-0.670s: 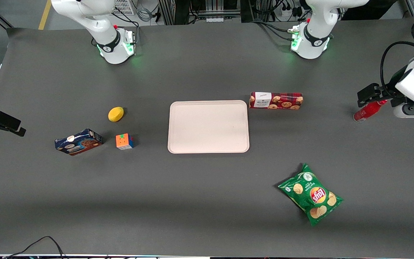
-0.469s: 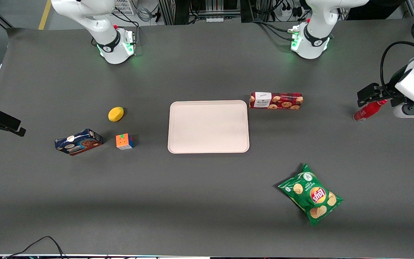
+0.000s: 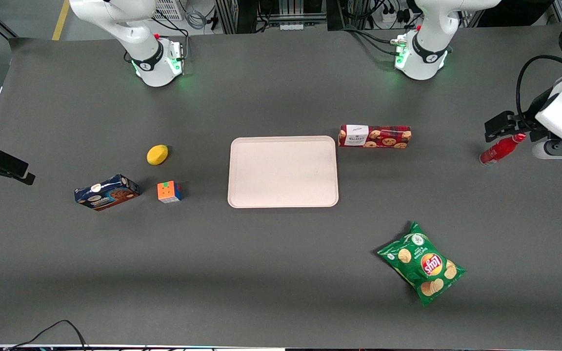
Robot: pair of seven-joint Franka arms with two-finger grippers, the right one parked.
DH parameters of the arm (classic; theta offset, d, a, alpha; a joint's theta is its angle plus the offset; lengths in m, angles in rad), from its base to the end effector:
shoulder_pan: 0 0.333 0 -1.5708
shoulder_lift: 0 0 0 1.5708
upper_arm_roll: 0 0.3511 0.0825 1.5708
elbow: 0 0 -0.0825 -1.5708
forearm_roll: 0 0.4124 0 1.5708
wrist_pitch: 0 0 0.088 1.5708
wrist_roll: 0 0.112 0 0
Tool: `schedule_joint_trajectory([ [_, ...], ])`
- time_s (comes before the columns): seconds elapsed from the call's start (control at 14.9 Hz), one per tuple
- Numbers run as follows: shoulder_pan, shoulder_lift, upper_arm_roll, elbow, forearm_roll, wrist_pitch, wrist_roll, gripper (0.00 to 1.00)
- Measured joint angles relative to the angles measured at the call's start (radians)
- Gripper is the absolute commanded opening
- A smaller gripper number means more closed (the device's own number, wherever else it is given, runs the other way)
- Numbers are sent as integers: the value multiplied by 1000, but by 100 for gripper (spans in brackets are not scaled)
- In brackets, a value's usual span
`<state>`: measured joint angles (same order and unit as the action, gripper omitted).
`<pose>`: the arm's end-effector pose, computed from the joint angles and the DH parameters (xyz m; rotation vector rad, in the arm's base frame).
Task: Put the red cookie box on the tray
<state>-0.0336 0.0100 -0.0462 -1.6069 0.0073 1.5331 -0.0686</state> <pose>0.5783 -0.0453 0.6277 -3.1258 0.0176 0.1299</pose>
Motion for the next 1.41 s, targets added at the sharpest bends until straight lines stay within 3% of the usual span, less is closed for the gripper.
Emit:
schedule_joint_trajectory([
  [1.41,-2,18,-27,32,0,-117,-6,100],
])
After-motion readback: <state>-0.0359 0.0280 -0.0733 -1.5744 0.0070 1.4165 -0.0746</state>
